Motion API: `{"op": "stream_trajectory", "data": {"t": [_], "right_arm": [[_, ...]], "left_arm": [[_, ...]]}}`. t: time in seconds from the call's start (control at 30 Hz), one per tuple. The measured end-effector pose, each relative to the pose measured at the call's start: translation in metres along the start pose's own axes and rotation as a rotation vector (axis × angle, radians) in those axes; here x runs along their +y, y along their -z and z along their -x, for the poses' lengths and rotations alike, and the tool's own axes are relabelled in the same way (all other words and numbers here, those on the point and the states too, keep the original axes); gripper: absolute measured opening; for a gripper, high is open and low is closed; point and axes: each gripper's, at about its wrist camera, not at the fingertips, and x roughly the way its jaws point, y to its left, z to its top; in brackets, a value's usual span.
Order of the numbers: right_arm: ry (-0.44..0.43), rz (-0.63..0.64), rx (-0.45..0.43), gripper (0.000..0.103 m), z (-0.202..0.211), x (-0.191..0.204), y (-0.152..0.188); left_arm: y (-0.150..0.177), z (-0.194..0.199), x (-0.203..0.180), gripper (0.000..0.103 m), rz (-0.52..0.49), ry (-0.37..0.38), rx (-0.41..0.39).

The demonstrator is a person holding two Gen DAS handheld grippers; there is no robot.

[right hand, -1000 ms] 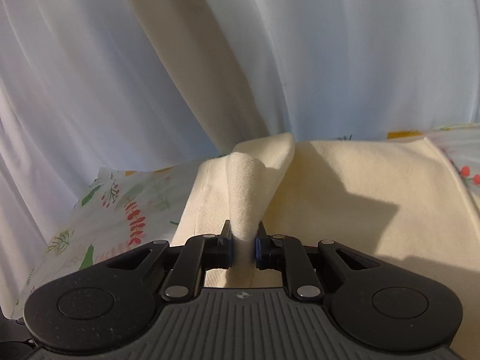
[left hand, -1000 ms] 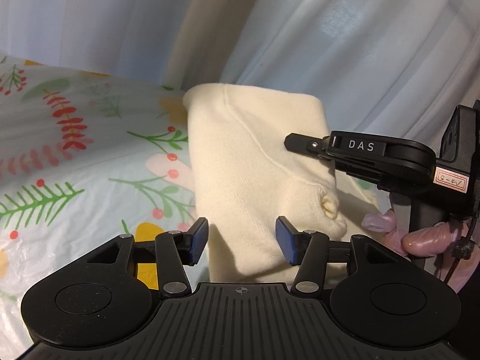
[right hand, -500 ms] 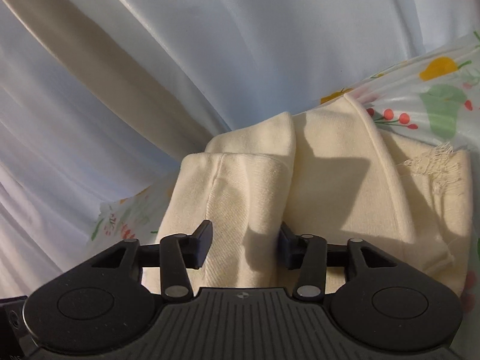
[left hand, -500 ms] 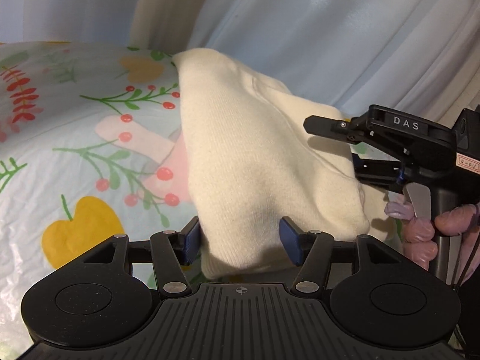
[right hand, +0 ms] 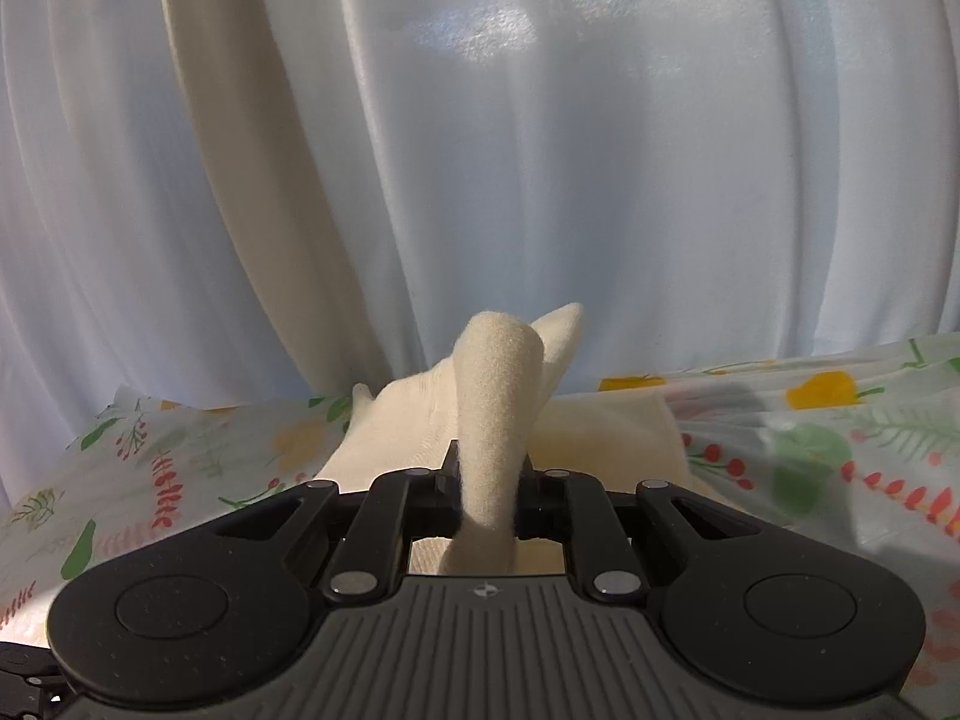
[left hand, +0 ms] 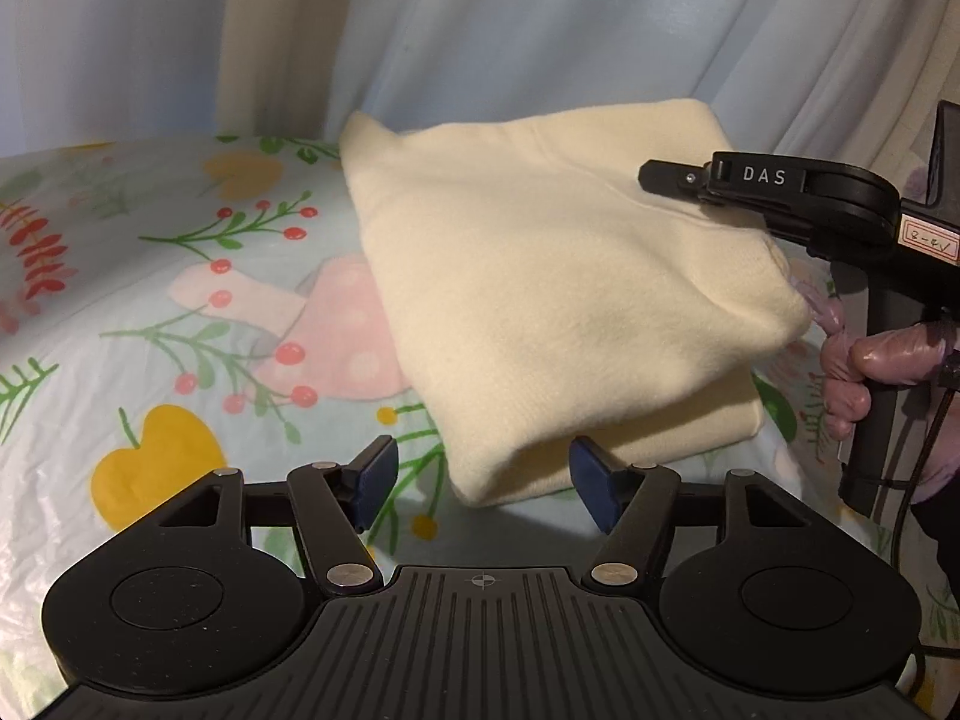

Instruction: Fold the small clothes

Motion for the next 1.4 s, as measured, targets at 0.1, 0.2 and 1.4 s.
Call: {"op": "stream_trajectory", "data": {"t": [0.1, 0.2, 1.4], "right_arm": [[0.057, -0.057, 0.033, 0.012, 0.0, -0.026, 0.006], [0.119, -0.059, 0.043, 0.012, 0.0, -0.04, 0.016], [-0.157, -0.759, 0.175, 0.039, 0.06, -0.102, 0.11]], "left_arm": [[-0.003, -0.008, -0.002, 0.069, 0.021, 0.009, 0.025], [-0.005, -0.016, -0.002, 0.069, 0.054, 0.038, 0.046], [-0.022, -0.003, 0.019, 0.077, 0.151, 0.001, 0.083]]}}
